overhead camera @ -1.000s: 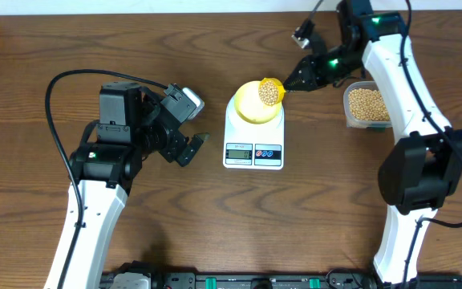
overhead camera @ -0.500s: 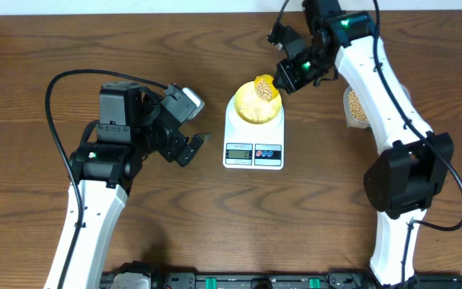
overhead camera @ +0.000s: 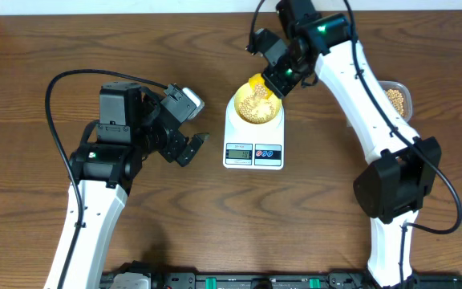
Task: Scoop item into bowl and weigh 50g on scale
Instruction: 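Tilt the scoop with the right gripper to pour soybeans into the bowl, then move the empty scoop with the right gripper back to the soybean tub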
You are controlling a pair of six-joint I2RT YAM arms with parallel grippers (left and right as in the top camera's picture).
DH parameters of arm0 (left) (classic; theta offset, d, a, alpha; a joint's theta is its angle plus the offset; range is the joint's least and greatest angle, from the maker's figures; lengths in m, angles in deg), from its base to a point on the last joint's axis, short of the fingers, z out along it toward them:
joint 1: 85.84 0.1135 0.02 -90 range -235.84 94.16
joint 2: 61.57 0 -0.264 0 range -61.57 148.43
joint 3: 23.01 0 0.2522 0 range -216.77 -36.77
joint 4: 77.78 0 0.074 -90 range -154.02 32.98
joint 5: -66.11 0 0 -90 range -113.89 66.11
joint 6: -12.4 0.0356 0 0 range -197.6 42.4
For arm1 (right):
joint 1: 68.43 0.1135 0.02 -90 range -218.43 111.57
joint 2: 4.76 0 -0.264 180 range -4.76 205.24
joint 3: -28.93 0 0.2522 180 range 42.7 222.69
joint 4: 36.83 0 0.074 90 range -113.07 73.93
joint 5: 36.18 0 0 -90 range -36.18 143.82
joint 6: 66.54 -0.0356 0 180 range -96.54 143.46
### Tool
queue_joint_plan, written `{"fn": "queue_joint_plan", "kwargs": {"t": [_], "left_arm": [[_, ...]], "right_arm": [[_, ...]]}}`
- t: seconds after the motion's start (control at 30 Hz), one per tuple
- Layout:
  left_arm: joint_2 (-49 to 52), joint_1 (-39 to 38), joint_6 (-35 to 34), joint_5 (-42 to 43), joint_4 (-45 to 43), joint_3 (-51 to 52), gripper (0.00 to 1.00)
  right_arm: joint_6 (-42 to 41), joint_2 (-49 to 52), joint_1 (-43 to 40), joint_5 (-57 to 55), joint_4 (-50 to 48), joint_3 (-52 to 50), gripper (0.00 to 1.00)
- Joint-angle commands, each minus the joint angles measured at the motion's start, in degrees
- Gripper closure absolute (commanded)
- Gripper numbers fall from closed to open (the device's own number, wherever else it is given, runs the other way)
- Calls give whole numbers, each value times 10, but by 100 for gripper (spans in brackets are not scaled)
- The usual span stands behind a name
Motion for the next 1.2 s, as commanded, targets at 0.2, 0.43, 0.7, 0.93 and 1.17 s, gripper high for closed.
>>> {"fn": "queue_joint_plan", "kwargs": {"t": [0.2,0.43,0.7,0.93,1.17], "left_arm": [[-3,3,-7,-4,-2,7,3],[-3,3,-7,-4,-2,7,3],[-3,3,-7,-4,-2,7,3],[-3,3,-7,-4,-2,7,3],[-3,3,-7,-4,-2,7,3]], "right_arm": [[29,-11,8,-41,7,14,99],[48,-24,9,-38,9,14,99],[48,-34,8,-36,14,14,99],[74,-34,16,-36,24,14,99],[57,-35,10,-38,21,18,99]]}}
